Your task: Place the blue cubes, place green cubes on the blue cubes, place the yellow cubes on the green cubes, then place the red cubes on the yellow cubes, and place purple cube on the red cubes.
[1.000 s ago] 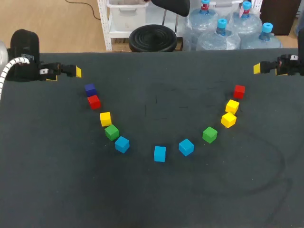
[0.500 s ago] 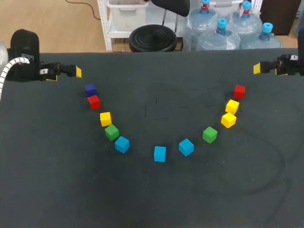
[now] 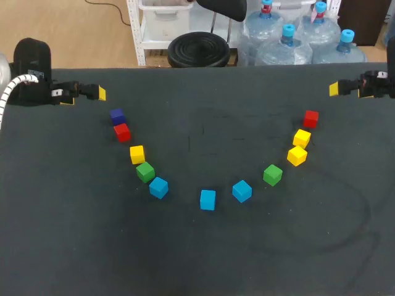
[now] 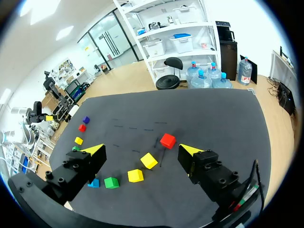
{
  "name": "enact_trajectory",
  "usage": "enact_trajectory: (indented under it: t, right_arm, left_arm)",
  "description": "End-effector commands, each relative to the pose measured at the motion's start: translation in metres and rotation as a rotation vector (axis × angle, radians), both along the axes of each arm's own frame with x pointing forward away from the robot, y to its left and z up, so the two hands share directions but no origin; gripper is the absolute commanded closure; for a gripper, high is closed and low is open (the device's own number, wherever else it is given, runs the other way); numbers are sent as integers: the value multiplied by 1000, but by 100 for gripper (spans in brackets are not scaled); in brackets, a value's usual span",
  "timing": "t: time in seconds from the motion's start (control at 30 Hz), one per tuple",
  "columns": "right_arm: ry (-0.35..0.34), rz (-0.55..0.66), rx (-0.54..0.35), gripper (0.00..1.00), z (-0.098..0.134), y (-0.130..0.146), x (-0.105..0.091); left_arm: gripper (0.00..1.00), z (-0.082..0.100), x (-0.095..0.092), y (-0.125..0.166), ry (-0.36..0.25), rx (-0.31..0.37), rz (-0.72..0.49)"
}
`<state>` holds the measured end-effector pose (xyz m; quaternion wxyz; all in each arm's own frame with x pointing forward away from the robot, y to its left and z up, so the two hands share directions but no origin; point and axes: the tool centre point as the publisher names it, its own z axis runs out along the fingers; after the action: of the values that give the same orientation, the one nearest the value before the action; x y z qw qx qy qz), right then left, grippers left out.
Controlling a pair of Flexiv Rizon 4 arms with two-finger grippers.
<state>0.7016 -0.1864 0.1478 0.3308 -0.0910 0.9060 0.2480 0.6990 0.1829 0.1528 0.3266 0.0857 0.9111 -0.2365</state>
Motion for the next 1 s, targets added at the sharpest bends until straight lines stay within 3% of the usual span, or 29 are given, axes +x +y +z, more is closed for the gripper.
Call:
enact_trajectory:
  t: [0.03, 0.97, 1.0]
  right_arm:
    - [2, -4, -4, 0, 1, 1, -1]
    - [2, -4, -4, 0, 1, 1, -1]
    - [2, 16, -32, 0, 6, 3, -2]
  left_arm:
    - [0, -2, 0, 2, -6, -9, -7]
    - [0, -2, 0, 2, -6, -9, -7]
    - [0, -2, 0, 2, -6, -9, -7]
